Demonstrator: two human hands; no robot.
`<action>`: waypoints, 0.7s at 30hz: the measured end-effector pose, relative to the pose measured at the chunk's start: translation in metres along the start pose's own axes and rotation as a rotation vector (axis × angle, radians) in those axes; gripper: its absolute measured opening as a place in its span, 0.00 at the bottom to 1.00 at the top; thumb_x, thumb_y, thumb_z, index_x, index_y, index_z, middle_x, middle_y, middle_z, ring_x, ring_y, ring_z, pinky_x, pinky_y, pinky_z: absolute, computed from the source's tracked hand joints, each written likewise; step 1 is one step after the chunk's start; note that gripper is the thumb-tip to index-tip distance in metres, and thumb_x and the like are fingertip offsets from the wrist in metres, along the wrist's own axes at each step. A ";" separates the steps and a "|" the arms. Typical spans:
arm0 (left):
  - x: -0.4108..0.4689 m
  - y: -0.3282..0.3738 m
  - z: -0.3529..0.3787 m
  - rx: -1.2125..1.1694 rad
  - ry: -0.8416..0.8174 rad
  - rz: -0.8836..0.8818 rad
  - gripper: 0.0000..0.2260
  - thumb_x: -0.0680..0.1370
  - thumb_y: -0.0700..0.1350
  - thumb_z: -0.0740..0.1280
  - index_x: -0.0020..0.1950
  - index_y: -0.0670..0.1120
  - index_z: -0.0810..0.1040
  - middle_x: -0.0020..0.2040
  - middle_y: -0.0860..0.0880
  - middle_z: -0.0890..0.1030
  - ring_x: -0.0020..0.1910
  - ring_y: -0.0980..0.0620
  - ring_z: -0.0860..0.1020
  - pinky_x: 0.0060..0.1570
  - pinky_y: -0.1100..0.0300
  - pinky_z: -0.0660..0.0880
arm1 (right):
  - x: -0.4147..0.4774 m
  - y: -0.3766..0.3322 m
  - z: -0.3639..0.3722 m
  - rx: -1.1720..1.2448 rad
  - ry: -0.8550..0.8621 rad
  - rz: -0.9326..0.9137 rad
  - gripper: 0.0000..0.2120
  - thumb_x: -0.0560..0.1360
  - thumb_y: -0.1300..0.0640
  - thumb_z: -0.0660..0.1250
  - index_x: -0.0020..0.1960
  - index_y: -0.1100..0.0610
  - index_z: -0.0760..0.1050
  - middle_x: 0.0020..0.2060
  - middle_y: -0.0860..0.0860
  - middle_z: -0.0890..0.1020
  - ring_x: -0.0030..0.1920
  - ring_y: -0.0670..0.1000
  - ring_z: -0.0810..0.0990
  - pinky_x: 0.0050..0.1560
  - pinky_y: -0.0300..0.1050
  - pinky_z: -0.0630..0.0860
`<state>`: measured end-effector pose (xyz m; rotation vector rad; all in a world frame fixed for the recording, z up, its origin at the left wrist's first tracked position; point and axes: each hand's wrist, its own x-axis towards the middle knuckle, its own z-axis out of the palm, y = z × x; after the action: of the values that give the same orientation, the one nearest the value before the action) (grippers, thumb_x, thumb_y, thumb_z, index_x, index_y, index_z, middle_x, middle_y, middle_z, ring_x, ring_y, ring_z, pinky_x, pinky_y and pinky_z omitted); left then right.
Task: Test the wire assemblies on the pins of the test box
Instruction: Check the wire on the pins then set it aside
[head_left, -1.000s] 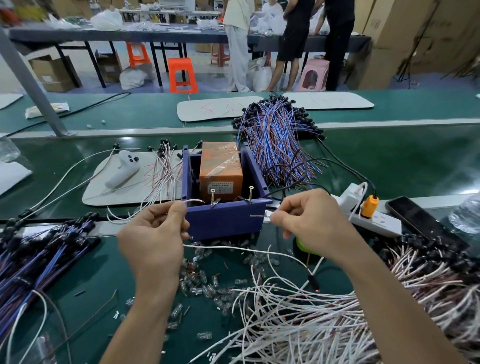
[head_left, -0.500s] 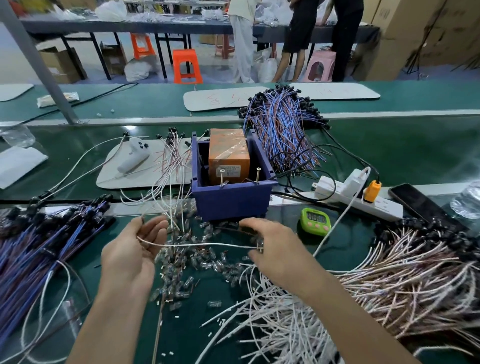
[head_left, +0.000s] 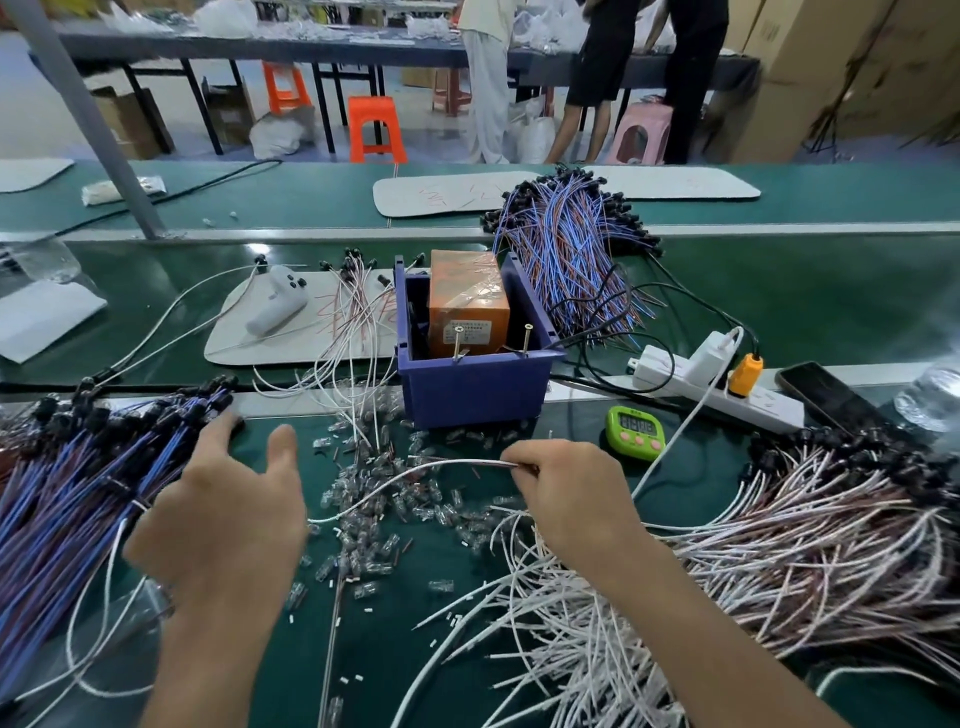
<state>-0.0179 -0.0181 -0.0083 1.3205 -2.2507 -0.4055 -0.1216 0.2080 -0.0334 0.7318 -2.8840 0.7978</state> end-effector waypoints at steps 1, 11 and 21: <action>-0.008 0.007 -0.006 -0.106 0.026 0.131 0.19 0.77 0.58 0.71 0.65 0.53 0.81 0.33 0.46 0.82 0.32 0.45 0.80 0.39 0.57 0.67 | -0.001 -0.001 -0.002 0.017 0.019 -0.023 0.08 0.80 0.56 0.68 0.53 0.48 0.85 0.42 0.49 0.86 0.43 0.54 0.82 0.50 0.52 0.79; -0.051 0.074 0.020 -0.588 -0.732 0.605 0.08 0.82 0.49 0.69 0.51 0.63 0.84 0.35 0.56 0.83 0.30 0.58 0.77 0.31 0.56 0.76 | -0.011 0.007 -0.049 0.273 0.149 -0.130 0.07 0.79 0.57 0.69 0.51 0.47 0.84 0.36 0.42 0.84 0.38 0.44 0.79 0.41 0.39 0.74; -0.072 0.131 0.037 -0.649 -1.060 0.650 0.05 0.77 0.53 0.74 0.43 0.63 0.87 0.25 0.53 0.78 0.23 0.58 0.66 0.23 0.64 0.63 | -0.039 0.105 -0.128 -0.232 0.224 0.048 0.09 0.71 0.43 0.72 0.40 0.47 0.84 0.28 0.41 0.79 0.31 0.47 0.76 0.36 0.43 0.74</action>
<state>-0.1038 0.1087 0.0054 -0.0747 -2.7186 -1.6666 -0.1436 0.3675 0.0210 0.5143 -2.7359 0.4998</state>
